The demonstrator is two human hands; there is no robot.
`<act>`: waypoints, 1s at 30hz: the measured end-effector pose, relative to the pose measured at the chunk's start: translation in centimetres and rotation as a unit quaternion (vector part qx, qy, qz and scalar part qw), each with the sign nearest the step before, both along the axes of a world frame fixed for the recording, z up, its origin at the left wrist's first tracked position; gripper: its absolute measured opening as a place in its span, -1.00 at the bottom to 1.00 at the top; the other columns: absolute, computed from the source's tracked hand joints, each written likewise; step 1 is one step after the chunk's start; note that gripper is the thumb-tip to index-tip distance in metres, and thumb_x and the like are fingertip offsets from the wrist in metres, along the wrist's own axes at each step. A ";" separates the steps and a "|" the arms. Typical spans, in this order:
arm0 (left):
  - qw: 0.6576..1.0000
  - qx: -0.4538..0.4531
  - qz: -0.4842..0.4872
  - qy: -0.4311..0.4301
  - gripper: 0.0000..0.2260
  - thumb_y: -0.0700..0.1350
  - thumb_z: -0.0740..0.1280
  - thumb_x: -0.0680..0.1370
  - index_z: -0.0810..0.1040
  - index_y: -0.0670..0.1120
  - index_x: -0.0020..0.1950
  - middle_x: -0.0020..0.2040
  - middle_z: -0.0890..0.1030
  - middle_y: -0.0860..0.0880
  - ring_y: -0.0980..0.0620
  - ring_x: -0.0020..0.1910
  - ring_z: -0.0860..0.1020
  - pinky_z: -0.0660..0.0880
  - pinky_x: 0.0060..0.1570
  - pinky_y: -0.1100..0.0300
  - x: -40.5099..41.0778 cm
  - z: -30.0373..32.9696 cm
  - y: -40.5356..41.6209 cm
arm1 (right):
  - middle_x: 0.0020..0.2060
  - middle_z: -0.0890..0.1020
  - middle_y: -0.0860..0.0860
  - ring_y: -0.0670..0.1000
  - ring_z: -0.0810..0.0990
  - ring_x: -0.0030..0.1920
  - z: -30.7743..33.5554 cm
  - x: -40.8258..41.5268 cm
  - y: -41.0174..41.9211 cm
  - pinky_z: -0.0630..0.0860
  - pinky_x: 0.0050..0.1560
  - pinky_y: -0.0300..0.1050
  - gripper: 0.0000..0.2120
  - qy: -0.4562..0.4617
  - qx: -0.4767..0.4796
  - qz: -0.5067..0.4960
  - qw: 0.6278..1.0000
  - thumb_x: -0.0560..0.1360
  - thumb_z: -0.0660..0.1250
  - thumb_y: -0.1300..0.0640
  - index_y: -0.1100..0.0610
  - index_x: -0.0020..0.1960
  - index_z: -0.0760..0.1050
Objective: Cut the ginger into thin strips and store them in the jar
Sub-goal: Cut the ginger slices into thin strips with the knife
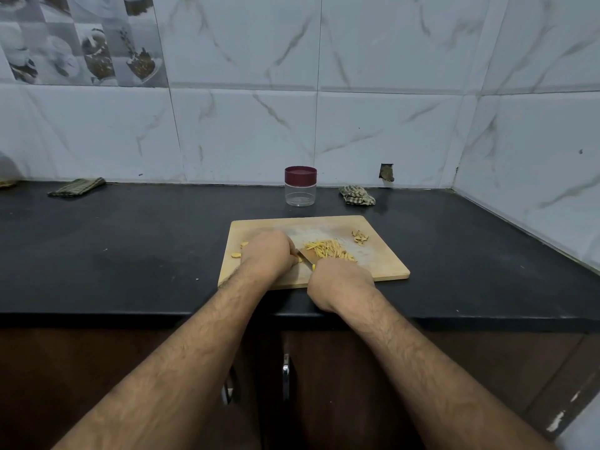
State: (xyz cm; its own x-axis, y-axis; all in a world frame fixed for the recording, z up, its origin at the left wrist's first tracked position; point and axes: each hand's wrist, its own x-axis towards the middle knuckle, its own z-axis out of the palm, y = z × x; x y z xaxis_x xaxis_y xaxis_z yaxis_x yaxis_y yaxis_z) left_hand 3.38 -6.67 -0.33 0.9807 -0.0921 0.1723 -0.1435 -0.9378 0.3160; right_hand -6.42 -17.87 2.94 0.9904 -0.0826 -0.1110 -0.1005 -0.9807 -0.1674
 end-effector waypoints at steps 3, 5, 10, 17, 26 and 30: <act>1.000 0.014 -0.007 -0.021 -0.83 -0.10 0.33 0.52 0.72 0.09 -0.11 -0.04 0.68 0.06 -0.02 -0.03 0.59 0.57 -0.09 0.11 -0.4 -0.2 0.0 | 0.17 0.58 0.07 0.10 0.47 -0.04 -0.3 -0.6 -0.2 0.44 -0.03 -0.04 -0.70 0.008 -0.009 -0.004 1.000 0.57 0.21 0.23 0.13 0.28 0.48; 0.999 0.021 -0.011 -0.032 -0.80 -0.11 0.29 0.54 0.71 0.08 -0.07 -0.04 0.68 0.05 -0.04 -0.02 0.59 0.54 -0.11 0.13 -0.6 -0.3 -0.1 | 0.12 0.57 0.07 0.10 0.46 -0.07 -0.9 -1.3 -0.5 0.45 -0.08 -0.03 -0.73 0.016 -0.013 -0.011 1.000 0.56 0.24 0.23 0.13 0.24 0.49; 0.997 0.012 -0.011 -0.070 -0.77 -0.13 0.23 0.51 0.68 0.01 -0.17 -0.20 0.63 0.06 -0.06 -0.17 0.58 0.46 -0.26 0.17 -1.7 -1.3 0.0 | 0.06 0.58 0.05 0.08 0.49 -0.09 -1.8 -2.5 -1.1 0.44 -0.11 -0.04 -0.81 -0.007 0.004 -0.029 1.000 0.62 0.19 0.13 0.12 0.18 0.49; 0.995 -0.008 -0.029 -0.096 -0.72 -0.05 0.20 0.55 0.71 0.03 0.03 -0.01 0.53 0.00 -0.05 -0.04 0.55 0.45 -0.14 0.14 -2.3 -2.2 0.2 | -0.03 0.54 0.03 0.08 0.48 -0.07 -0.6 -1.3 -0.9 0.43 -0.10 -0.06 -0.77 -0.019 0.006 -0.017 1.000 0.63 0.15 0.11 0.11 0.20 0.51; 0.995 -0.019 -0.030 -0.098 -0.71 -0.05 0.20 0.55 0.70 0.02 0.10 -0.06 0.44 0.03 -0.03 -0.05 0.52 0.36 -0.19 0.15 -2.4 -2.2 0.3 | 0.13 0.59 0.06 0.07 0.45 -0.08 -0.6 -0.3 0.1 0.44 -0.09 -0.06 -0.74 -0.007 -0.008 -0.009 1.000 0.60 0.18 0.16 0.11 0.25 0.50; 0.994 -0.020 -0.028 -0.101 -0.71 -0.03 0.20 0.56 0.69 0.03 0.12 -0.06 0.42 0.05 -0.02 -0.04 0.52 0.34 -0.18 0.15 -2.5 -2.2 0.3 | 0.15 0.58 0.06 0.07 0.46 -0.06 -0.7 -0.4 0.5 0.43 -0.10 -0.06 -0.73 -0.007 -0.026 0.002 1.000 0.59 0.22 0.19 0.11 0.26 0.49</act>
